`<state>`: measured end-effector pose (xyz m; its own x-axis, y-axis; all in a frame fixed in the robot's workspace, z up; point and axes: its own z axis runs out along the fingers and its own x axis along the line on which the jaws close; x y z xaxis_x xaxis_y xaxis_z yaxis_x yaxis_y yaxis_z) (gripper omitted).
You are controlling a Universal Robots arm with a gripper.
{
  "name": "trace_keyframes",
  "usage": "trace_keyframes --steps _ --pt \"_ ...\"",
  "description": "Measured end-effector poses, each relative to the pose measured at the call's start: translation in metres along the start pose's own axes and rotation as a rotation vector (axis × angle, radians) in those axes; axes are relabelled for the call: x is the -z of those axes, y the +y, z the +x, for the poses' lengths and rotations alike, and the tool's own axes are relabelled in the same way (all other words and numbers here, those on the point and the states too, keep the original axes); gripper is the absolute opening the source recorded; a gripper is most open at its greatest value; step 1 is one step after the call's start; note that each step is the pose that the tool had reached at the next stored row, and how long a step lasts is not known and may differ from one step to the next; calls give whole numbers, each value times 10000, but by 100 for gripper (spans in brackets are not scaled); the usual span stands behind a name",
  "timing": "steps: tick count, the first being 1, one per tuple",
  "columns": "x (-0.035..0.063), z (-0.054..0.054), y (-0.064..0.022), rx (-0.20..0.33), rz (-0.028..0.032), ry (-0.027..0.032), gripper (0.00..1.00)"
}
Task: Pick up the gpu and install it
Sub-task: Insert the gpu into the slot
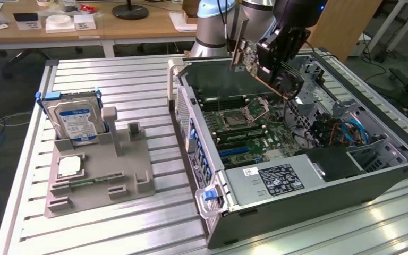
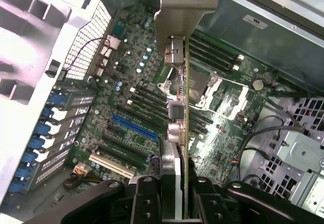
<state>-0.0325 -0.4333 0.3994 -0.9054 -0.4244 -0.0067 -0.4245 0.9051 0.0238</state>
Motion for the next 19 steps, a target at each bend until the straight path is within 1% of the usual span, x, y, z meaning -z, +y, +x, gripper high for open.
trace_keyframes --steps 4,10,19 --pt "1 0 0 417 -3 10 28" --pt "0 0 0 1333 -11 31 28" --pt "0 0 0 2361 -23 52 28"
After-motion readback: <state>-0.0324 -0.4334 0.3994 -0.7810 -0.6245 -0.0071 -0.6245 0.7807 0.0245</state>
